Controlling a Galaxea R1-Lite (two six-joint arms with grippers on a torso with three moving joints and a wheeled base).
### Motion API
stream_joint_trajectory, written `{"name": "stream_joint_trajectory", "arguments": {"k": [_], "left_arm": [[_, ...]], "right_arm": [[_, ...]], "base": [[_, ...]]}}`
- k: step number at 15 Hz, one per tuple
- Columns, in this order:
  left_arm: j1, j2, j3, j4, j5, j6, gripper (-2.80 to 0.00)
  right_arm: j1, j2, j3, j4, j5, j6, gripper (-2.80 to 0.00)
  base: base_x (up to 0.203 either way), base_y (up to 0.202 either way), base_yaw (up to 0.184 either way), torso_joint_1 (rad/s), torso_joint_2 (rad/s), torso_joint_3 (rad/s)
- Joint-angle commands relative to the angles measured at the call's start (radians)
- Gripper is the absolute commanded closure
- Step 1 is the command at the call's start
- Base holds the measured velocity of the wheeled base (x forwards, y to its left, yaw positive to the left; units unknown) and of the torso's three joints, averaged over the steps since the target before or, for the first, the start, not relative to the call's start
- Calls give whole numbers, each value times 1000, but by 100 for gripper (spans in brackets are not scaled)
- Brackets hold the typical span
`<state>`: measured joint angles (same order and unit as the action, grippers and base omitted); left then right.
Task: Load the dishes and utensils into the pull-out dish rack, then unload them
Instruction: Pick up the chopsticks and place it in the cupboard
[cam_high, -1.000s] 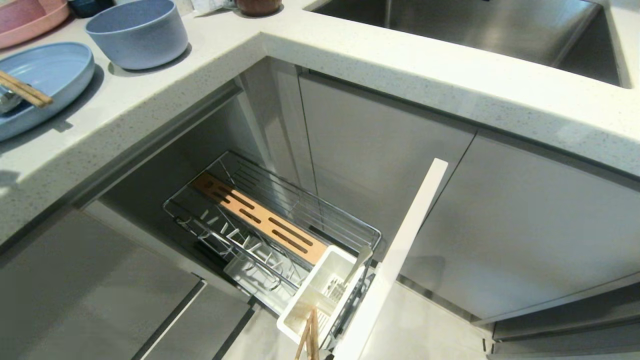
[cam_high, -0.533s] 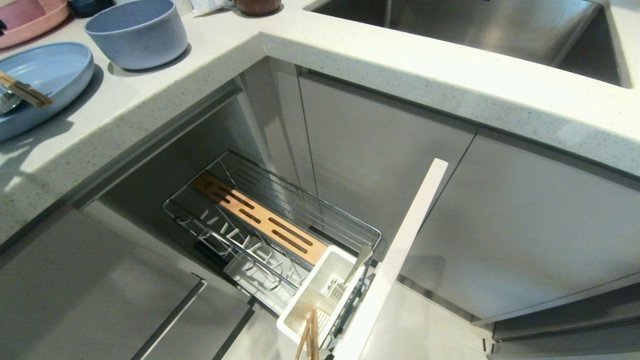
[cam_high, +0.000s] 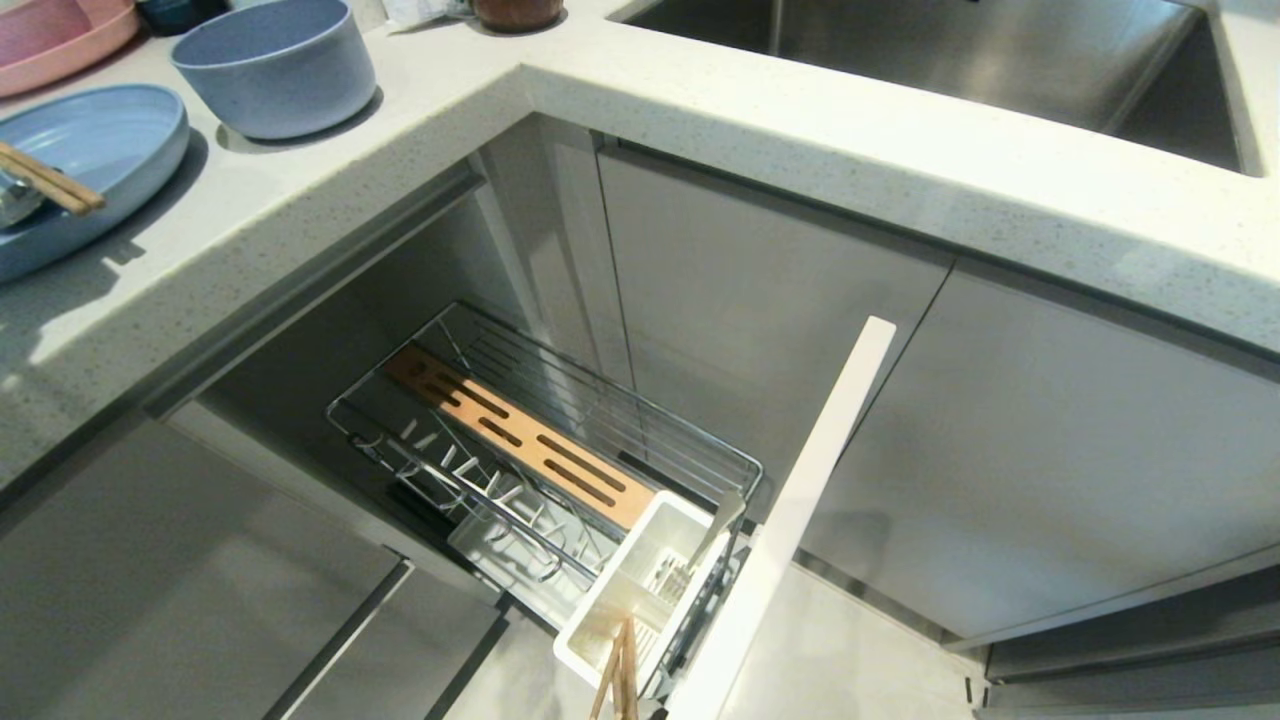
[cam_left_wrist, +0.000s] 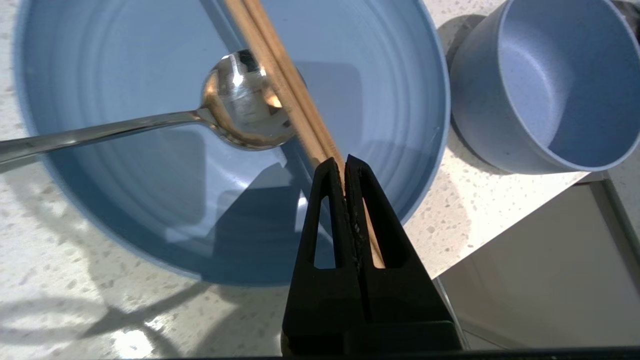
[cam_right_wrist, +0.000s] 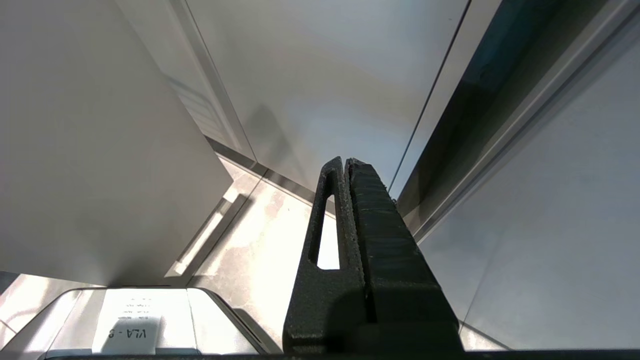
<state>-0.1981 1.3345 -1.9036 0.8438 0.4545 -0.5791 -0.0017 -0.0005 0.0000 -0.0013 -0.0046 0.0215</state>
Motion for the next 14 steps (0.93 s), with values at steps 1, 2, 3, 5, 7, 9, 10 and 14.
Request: {"name": "stream_joint_trajectory", "arguments": {"k": [1, 2, 3, 5, 7, 9, 10, 14], "left_arm": [[0, 0, -10, 8, 10, -4, 0], [0, 0, -8, 11, 16, -2, 0], [0, 1, -8, 15, 26, -2, -280], [0, 8, -6, 17, 40, -1, -280], [0, 16, -8, 20, 55, -1, -280], [0, 26, -11, 49, 69, -1, -280], [0, 33, -11, 49, 68, 1, -280], [0, 52, -12, 41, 64, 1, -280]], "right_arm": [[0, -3, 2, 0, 0, 0, 0], [0, -4, 2, 0, 0, 0, 0], [0, -3, 2, 0, 0, 0, 0], [0, -3, 2, 0, 0, 1, 0], [0, -4, 2, 0, 0, 1, 0], [0, -3, 2, 0, 0, 1, 0], [0, -4, 2, 0, 0, 0, 0], [0, -4, 2, 0, 0, 0, 0]], "base": [[0, 0, 0, 0, 0, 0], [0, 0, 0, 0, 0, 0], [0, 0, 0, 0, 0, 0], [0, 0, 0, 0, 0, 0], [0, 0, 0, 0, 0, 0], [0, 0, 0, 0, 0, 0], [0, 0, 0, 0, 0, 0], [0, 0, 0, 0, 0, 0]]}}
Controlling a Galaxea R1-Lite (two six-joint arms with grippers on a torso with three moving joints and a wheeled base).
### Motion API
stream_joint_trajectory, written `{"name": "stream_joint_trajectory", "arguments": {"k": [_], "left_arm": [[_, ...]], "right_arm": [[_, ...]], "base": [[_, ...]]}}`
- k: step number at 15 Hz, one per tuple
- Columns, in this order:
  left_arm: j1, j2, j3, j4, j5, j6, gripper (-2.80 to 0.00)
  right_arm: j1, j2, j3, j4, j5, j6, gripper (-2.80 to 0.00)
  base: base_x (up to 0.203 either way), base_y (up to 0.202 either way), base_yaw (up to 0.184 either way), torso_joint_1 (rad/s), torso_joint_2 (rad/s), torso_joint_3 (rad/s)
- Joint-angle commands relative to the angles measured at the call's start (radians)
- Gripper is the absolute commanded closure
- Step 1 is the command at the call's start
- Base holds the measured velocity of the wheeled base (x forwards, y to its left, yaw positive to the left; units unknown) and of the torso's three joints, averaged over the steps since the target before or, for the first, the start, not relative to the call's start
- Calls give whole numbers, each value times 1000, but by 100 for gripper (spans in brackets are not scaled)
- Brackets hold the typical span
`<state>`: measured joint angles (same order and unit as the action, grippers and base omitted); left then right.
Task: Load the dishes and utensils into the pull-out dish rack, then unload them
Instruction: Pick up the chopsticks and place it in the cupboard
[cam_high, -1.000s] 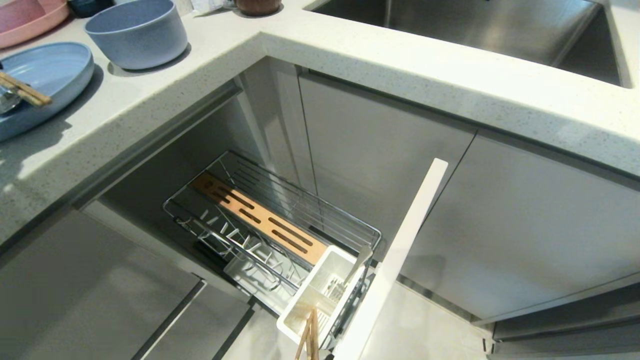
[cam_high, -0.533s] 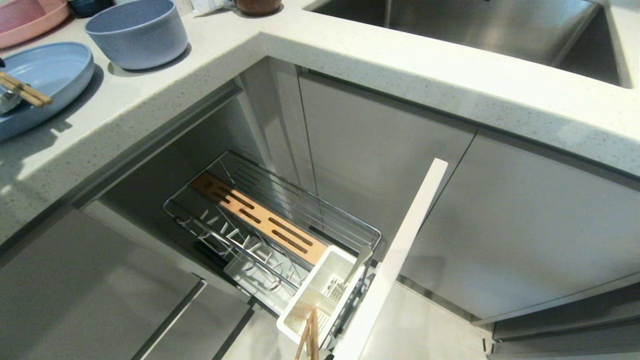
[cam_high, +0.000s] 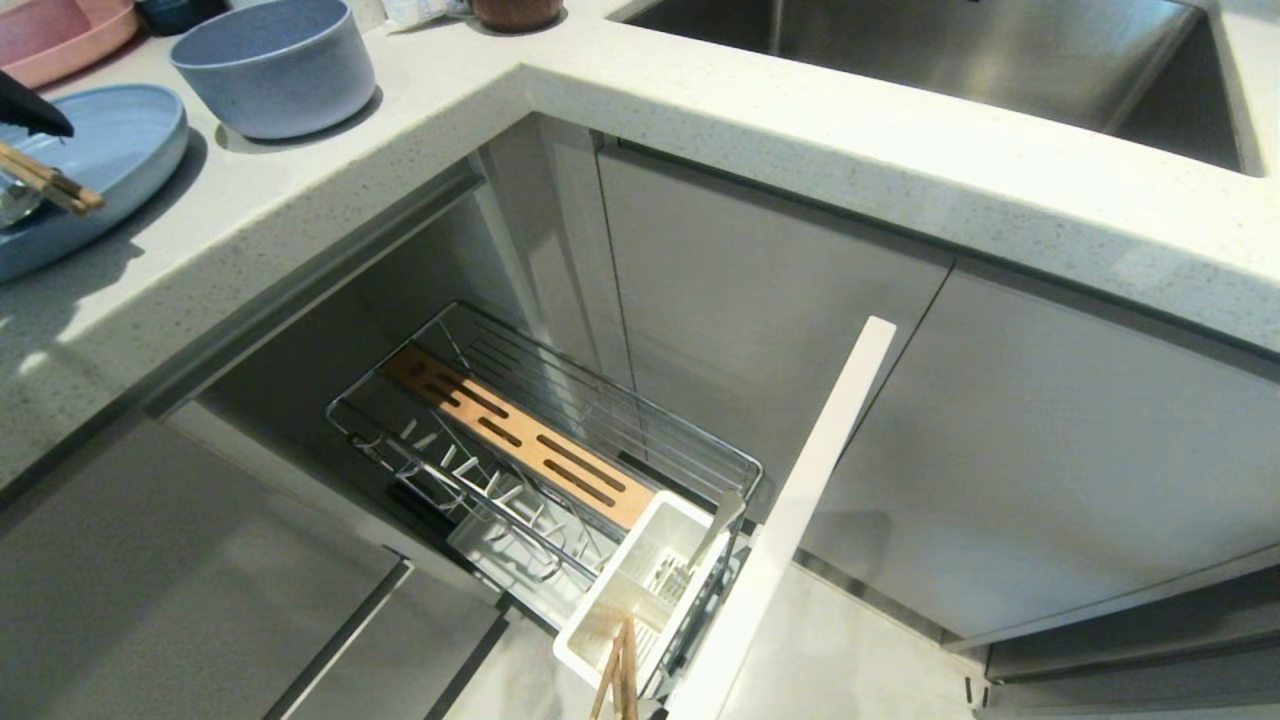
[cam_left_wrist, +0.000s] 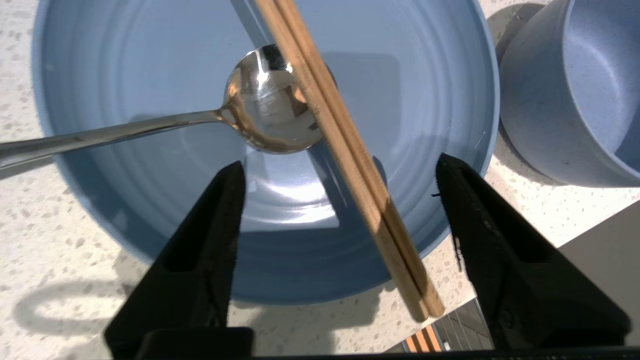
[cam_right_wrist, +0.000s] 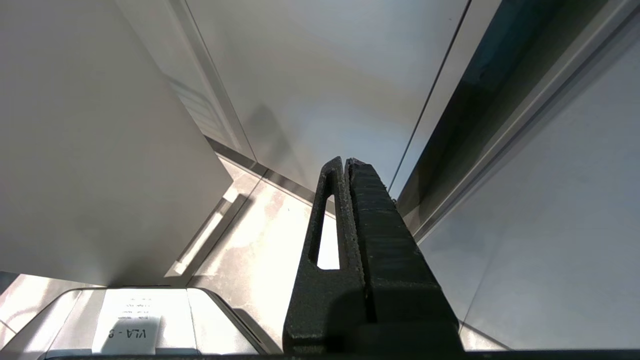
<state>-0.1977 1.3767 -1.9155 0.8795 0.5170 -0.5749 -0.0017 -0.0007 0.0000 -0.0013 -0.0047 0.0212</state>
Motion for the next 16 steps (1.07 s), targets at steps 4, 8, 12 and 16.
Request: {"name": "stream_joint_trajectory", "arguments": {"k": [4, 8, 12, 16], "left_arm": [[0, 24, 1, 4, 0, -5, -280], [0, 43, 1, 1, -3, -6, -280], [1, 47, 1, -13, -5, -6, -280], [0, 45, 2, -12, -5, -6, 0]], "right_arm": [[0, -3, 2, 0, 0, 0, 0], [0, -3, 2, 0, 0, 0, 0], [0, -2, 2, 0, 0, 0, 0], [0, -2, 2, 0, 0, 2, 0]], "base": [[0, 0, 0, 0, 0, 0], [0, 0, 0, 0, 0, 0], [0, 0, 0, 0, 0, 0], [0, 0, 0, 0, 0, 0]]}}
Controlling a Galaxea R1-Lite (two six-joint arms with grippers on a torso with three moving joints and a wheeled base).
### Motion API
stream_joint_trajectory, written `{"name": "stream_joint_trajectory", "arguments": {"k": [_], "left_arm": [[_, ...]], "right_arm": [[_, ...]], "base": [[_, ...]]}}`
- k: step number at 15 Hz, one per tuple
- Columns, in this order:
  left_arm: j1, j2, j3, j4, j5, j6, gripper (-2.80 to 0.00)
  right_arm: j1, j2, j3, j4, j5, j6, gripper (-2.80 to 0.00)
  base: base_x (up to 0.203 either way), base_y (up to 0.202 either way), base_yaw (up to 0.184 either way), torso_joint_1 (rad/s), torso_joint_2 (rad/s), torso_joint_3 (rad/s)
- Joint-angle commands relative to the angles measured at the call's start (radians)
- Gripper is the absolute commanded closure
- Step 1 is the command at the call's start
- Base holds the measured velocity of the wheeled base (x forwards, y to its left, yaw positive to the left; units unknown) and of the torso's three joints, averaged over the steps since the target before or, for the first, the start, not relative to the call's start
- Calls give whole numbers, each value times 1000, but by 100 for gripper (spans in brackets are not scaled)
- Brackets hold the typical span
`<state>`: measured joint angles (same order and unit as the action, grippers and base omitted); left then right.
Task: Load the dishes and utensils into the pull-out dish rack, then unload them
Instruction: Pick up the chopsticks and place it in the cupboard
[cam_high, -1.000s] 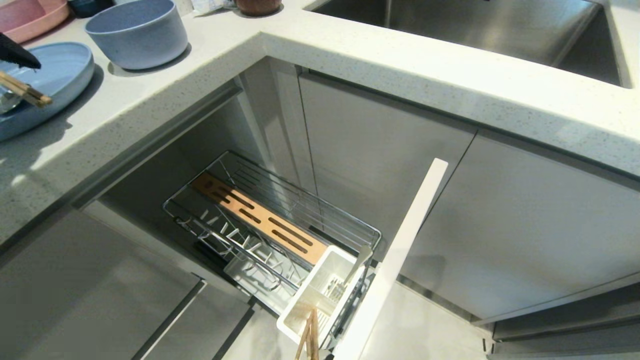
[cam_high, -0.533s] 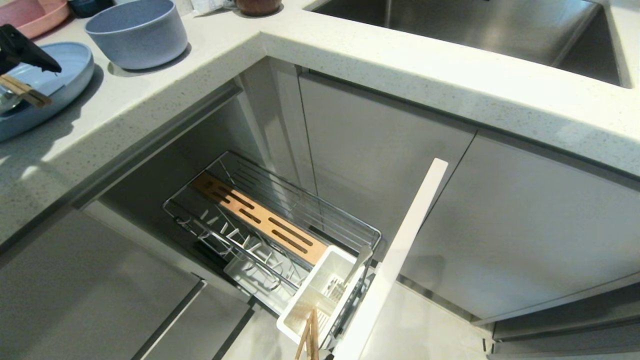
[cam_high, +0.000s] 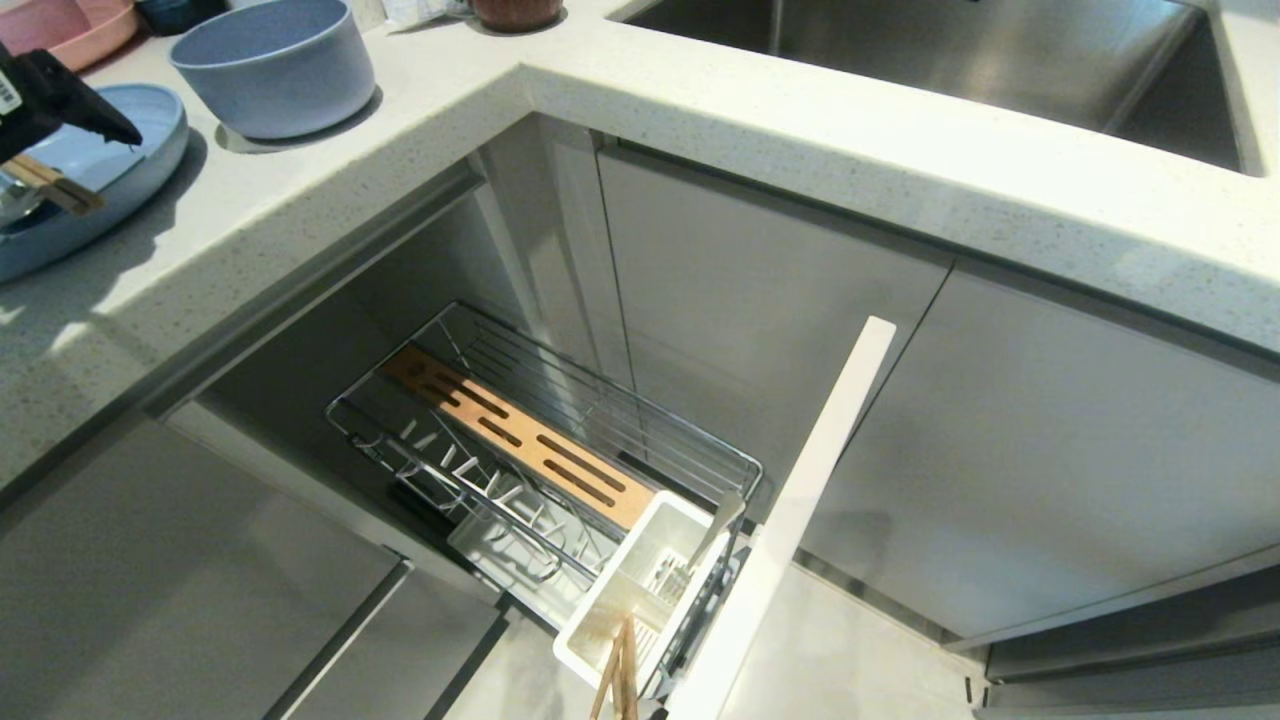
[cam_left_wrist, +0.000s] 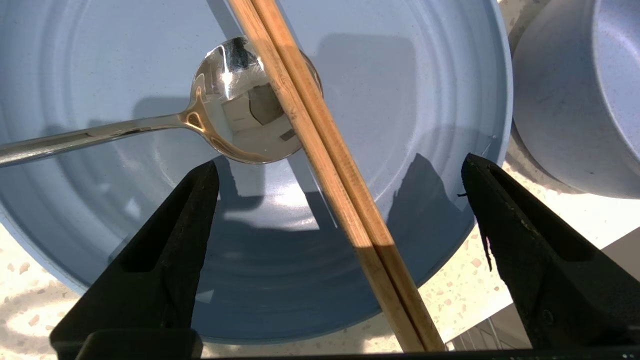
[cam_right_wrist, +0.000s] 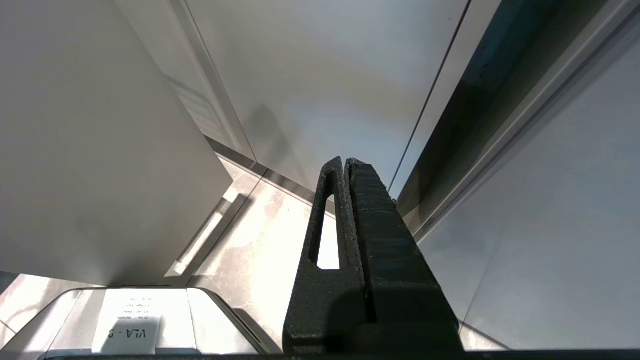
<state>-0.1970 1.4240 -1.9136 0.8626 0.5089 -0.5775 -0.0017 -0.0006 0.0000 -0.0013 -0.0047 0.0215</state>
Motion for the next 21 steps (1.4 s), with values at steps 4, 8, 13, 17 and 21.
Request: {"name": "stream_joint_trajectory", "arguments": {"k": [4, 8, 13, 17, 21], "left_arm": [[-1, -4, -1, 5, 3, -4, 0], [-1, -10, -1, 6, 3, -2, 0], [-1, -11, -1, 7, 3, -2, 0], [-1, -38, -1, 5, 3, -2, 0], [-1, -96, -3, -24, 6, -3, 0]], "right_arm": [[0, -4, 2, 0, 0, 1, 0], [0, -3, 2, 0, 0, 0, 0], [0, -3, 2, 0, 0, 0, 0], [0, -3, 2, 0, 0, 0, 0], [0, -2, 2, 0, 0, 0, 0]], "base": [[0, 0, 0, 0, 0, 0], [0, 0, 0, 0, 0, 0], [0, 0, 0, 0, 0, 0], [0, 0, 0, 0, 0, 0], [0, 0, 0, 0, 0, 0]]}}
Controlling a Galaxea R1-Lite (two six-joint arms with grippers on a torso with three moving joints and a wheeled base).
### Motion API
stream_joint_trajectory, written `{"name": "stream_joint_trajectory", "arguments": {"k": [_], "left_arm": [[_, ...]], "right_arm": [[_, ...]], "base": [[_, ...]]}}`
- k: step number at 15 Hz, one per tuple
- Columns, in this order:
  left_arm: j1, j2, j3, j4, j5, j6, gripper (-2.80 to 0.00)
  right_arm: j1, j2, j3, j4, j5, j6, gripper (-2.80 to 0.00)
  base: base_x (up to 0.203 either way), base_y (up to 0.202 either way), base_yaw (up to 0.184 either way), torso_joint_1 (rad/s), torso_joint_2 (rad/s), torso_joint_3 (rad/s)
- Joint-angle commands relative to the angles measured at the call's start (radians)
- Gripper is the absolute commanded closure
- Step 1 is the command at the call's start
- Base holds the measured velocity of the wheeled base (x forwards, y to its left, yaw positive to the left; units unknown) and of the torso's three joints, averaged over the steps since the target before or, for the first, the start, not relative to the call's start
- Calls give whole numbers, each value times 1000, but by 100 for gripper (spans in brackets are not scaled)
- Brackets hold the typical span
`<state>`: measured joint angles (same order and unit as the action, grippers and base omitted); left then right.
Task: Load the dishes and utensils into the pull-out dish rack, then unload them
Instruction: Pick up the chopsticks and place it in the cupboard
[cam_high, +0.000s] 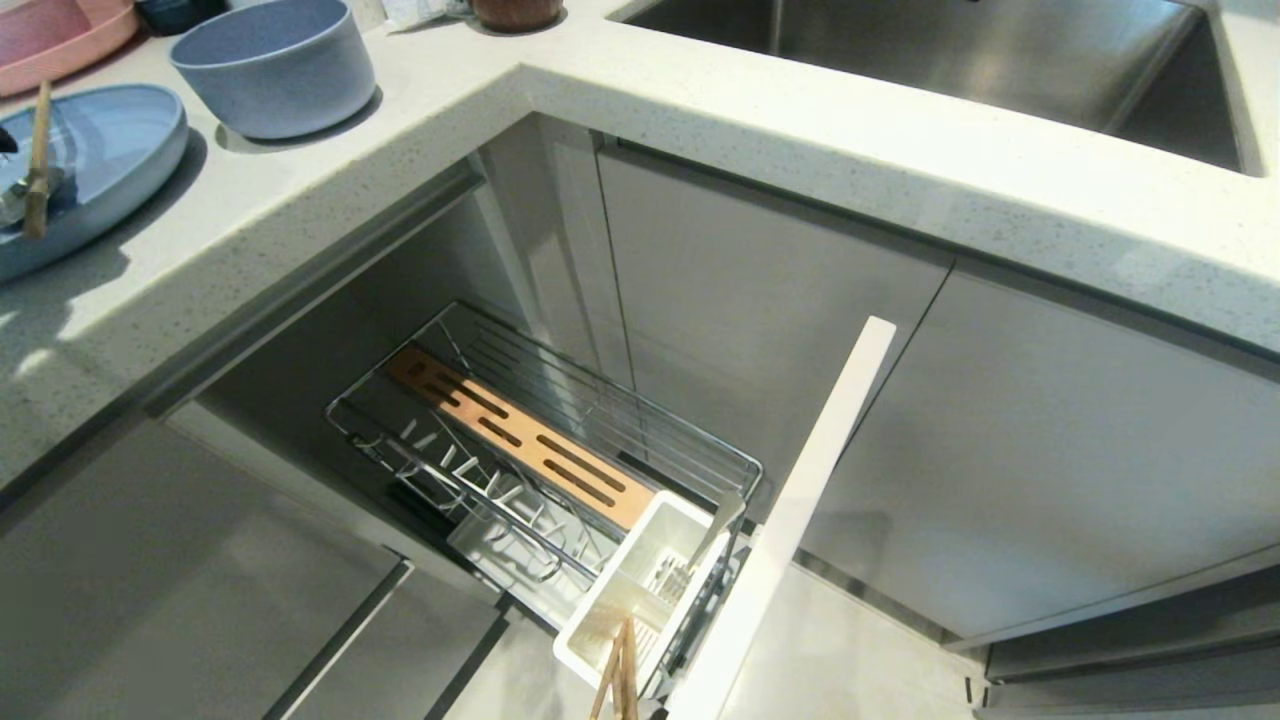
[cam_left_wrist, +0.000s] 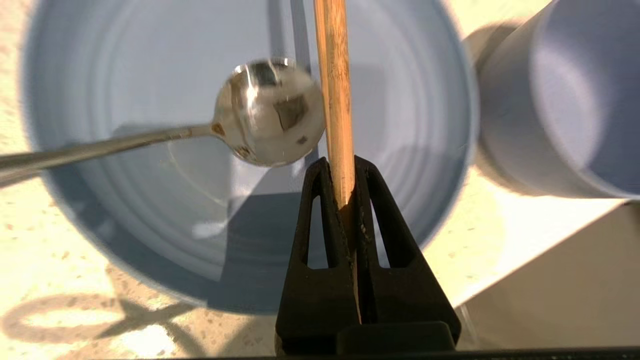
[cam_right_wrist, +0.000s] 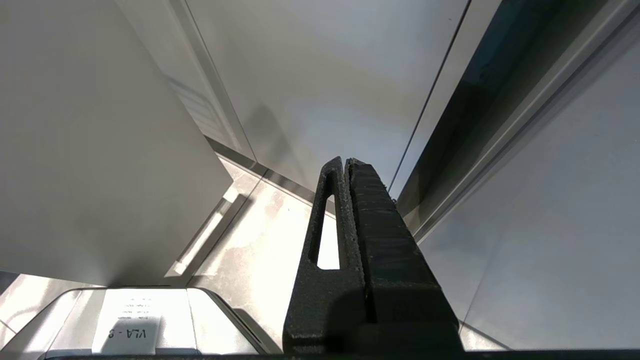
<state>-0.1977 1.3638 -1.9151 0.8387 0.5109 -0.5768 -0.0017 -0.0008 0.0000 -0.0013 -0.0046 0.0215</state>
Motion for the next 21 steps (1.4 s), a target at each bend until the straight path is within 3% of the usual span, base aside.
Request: {"name": "stream_joint_trajectory", "arguments": {"k": [1, 3, 7, 14, 17, 21], "left_arm": [[0, -53, -4, -13, 3, -3, 0], [-1, -77, -2, -34, 1, -6, 0], [-92, -137, -2, -59, -5, -42, 0], [-355, -186, 10, -53, -13, -84, 0], [-435, -194, 38, -52, -55, -97, 0], [-502, -194, 65, -3, -207, -100, 0]], "right_arm": [[0, -3, 2, 0, 0, 0, 0], [0, -2, 2, 0, 0, 1, 0], [0, -2, 2, 0, 0, 0, 0], [0, -2, 2, 0, 0, 0, 0], [0, -2, 2, 0, 0, 0, 0], [0, -4, 2, 0, 0, 0, 0]], "base": [[0, 0, 0, 0, 0, 0], [0, 0, 0, 0, 0, 0], [0, 0, 0, 0, 0, 0], [0, 0, 0, 0, 0, 0], [0, 0, 0, 0, 0, 0], [0, 0, 0, 0, 0, 0]]}}
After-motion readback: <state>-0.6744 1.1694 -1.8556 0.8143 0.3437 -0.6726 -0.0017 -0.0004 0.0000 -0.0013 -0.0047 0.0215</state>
